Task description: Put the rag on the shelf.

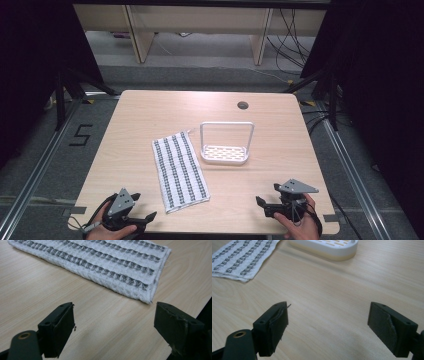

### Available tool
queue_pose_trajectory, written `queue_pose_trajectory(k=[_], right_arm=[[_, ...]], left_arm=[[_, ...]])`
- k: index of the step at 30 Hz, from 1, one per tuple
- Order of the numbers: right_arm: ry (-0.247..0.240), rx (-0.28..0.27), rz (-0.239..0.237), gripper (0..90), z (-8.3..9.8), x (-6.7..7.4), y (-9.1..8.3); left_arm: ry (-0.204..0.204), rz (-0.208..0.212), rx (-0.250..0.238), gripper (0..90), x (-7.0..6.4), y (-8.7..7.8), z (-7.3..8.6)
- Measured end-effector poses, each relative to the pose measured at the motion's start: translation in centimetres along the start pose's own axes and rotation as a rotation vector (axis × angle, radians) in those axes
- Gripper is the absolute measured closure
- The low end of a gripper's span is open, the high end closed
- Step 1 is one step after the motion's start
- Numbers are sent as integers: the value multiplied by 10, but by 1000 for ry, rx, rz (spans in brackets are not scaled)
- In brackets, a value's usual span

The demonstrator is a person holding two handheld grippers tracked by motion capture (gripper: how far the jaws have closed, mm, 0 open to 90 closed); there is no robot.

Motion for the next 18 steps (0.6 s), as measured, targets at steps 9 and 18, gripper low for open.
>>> queue_pose_trajectory(k=[9,18], right_arm=[[16,-60,-22,219,-12,12,3],[-61,-60,-115,263,-27,42,22]], left_arm=[[-6,6,-17,159,-1,2,-1],[-130,39,-59,179,-14,14,-11]])
Point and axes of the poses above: each handheld gripper's, and its own axes: y roughly forward along the jaws, z roughly out of its underside, x roughly to its left, the point moved 9 cm from there along y, roughly forward along the jaws, and after that the axes turned 15 degrees about -x, right-handed, at the moved point
